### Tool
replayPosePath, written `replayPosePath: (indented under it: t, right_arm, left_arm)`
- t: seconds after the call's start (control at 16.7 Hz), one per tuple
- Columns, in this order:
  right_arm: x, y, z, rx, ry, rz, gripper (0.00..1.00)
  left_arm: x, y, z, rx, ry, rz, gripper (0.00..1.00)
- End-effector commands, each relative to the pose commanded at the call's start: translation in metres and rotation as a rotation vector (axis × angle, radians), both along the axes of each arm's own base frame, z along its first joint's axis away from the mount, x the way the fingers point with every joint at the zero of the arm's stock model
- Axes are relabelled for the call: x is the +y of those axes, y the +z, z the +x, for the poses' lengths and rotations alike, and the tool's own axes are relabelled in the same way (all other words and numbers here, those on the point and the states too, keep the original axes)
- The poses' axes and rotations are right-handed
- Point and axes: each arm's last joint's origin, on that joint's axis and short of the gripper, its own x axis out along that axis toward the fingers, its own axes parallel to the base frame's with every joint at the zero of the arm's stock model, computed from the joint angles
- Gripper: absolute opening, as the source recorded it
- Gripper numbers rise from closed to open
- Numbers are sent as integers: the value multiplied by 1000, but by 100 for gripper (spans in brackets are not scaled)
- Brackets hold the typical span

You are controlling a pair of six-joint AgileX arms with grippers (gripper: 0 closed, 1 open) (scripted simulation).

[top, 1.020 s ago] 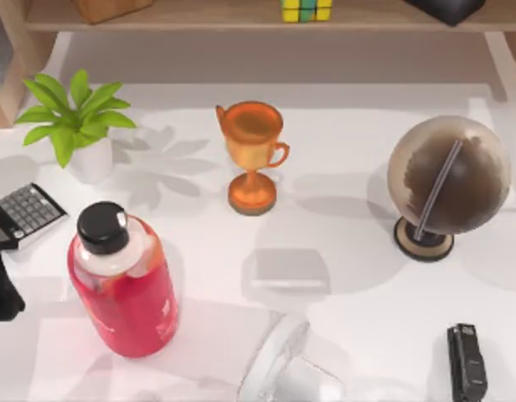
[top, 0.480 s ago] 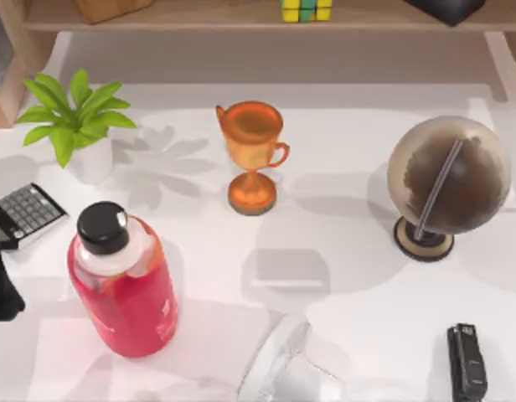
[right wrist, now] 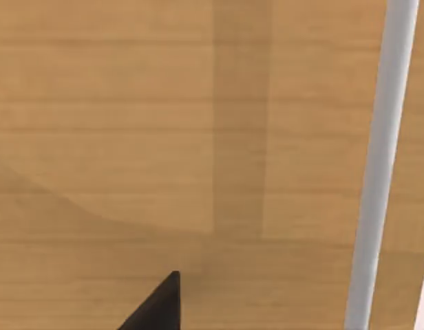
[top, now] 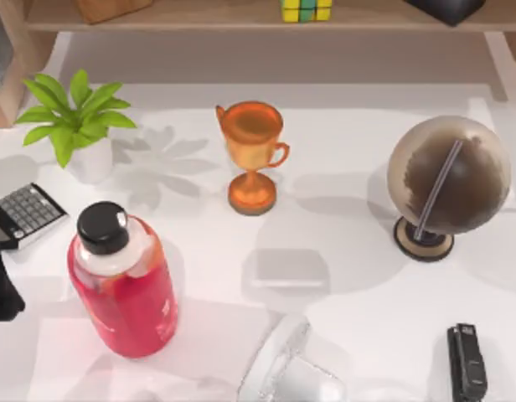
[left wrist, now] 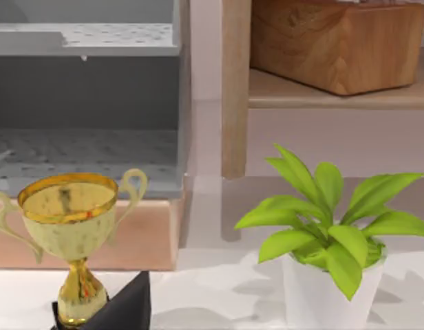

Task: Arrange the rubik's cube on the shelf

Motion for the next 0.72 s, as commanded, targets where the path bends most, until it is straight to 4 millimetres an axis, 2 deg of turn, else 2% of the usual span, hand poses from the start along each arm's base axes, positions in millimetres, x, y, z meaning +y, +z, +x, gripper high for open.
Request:
replayPosePath:
  t: [0.54, 0.72]
  right_arm:
    - [0, 0, 0, 0, 0, 0, 2]
    - [0, 0, 0, 0, 0, 0, 0]
  left_arm:
    - [0, 0, 0, 0, 0, 0, 100]
    - [0, 0, 0, 0, 0, 0, 100]
